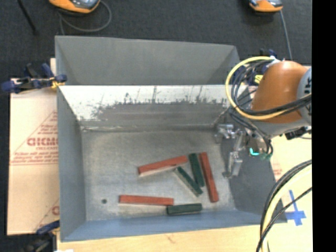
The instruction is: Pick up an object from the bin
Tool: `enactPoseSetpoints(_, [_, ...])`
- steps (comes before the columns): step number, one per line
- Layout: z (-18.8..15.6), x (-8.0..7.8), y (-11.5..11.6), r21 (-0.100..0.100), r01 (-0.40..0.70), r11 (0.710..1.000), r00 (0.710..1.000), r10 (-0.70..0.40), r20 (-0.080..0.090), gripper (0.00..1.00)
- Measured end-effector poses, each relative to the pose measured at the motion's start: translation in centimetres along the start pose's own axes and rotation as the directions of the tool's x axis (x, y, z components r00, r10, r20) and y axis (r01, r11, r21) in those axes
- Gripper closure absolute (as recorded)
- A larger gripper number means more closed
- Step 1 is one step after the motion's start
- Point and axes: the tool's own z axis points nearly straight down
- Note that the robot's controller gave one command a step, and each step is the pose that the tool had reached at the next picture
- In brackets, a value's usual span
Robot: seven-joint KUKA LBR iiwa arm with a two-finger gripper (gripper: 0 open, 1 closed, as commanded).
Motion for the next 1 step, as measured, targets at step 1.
enactPoseSetpoints(1, [-0.43, -0.2, 0.04, 0.001, 0.005, 1.0, 1.0, -0.005, 0.007, 1.0])
